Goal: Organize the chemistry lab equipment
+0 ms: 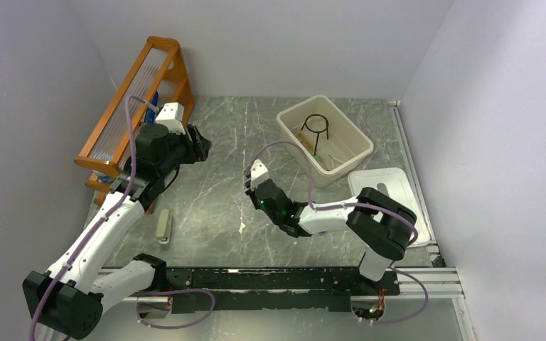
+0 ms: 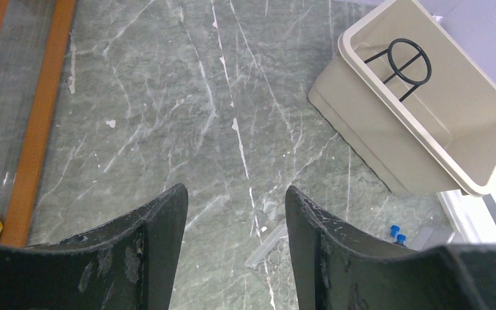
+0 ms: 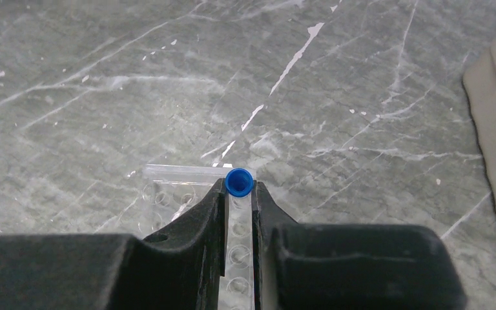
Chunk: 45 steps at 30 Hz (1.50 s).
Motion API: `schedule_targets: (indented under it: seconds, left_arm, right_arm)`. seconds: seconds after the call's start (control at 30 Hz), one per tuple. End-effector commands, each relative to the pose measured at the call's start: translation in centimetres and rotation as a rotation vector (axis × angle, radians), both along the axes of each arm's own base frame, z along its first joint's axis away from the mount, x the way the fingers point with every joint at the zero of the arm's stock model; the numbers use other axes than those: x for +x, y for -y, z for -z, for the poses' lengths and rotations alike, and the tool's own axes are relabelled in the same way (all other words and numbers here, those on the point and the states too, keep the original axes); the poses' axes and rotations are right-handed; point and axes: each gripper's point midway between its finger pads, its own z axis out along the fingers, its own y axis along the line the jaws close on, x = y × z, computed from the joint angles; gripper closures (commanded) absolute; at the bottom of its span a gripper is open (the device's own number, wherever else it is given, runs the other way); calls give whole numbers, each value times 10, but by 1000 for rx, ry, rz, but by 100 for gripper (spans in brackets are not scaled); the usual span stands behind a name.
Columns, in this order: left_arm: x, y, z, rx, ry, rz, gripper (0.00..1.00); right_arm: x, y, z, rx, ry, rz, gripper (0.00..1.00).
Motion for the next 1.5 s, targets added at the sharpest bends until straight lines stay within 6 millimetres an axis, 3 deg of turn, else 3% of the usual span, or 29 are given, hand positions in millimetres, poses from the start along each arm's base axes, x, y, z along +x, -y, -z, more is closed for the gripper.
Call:
schedule_targets:
  seconds: [0.0,0.4,0.53,0.7,0.8,0.97,1.1,1.2,1.47]
  left_arm:
    - [2,2,-6,-20,26,17,39]
    - [1,1,-5,-15,25,14,39]
    - [1,1,-5,-13,27,14,39]
    - [1,1,-6,-10,28,14,33]
    - [0,0,-7,-9,32,14,30]
    - [-1,0,-9,-12,46,15,27]
    - [-3,4,-10,-15,51,43,27]
    - [-4,5,-11,-16,57,54,27]
    - [-6,13,-10,-36,59,97,28]
  right_arm:
    - [2,1,-4,102,-112,-5,96]
    - [6,1,7,64,-121,-10,94]
    - [6,3,4,70,-112,-8,82]
    - [4,5,-22,119,-127,12,51]
    - [2,1,-41,122,-146,-4,47]
    - [-5,12,-63,153,-174,21,46]
    - [-11,38,-71,167,-228,136,46]
    - [-13,71,-62,128,-259,292,50]
    - [-35,167,-5,30,-406,687,53]
